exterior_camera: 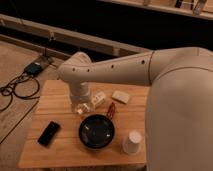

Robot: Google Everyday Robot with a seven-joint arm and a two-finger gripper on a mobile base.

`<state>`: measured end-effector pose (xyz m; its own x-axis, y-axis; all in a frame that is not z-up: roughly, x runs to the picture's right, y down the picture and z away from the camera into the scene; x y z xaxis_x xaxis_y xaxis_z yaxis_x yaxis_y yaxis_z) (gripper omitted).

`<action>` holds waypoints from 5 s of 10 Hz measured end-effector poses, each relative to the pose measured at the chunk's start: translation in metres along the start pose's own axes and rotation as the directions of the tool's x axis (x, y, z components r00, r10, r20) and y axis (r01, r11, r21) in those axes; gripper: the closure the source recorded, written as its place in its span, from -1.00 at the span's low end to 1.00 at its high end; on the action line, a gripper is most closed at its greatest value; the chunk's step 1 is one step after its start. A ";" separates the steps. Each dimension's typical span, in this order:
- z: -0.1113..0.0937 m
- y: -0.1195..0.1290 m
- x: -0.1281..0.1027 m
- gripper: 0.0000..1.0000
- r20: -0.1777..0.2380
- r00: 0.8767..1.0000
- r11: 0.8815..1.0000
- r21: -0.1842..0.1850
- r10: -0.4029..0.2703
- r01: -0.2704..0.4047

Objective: Push the eraser across the table

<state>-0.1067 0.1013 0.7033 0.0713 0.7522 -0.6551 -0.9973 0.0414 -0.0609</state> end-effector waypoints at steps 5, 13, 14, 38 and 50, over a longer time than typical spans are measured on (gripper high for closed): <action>0.000 0.000 0.000 -0.30 0.000 1.000 1.000 0.000 0.000 0.000; 0.000 0.000 0.000 -0.30 0.000 1.000 1.000 0.000 0.000 0.000; 0.000 0.000 0.000 -0.30 0.000 1.000 1.000 0.000 0.000 0.000; 0.102 0.141 0.056 -0.30 -0.015 0.850 0.833 0.189 -0.527 0.520; 0.146 0.207 0.083 -0.30 -0.039 0.754 0.727 0.240 -0.656 0.644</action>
<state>-0.3100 0.2677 0.7462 0.7083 0.5144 -0.4834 -0.6831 0.6721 -0.2858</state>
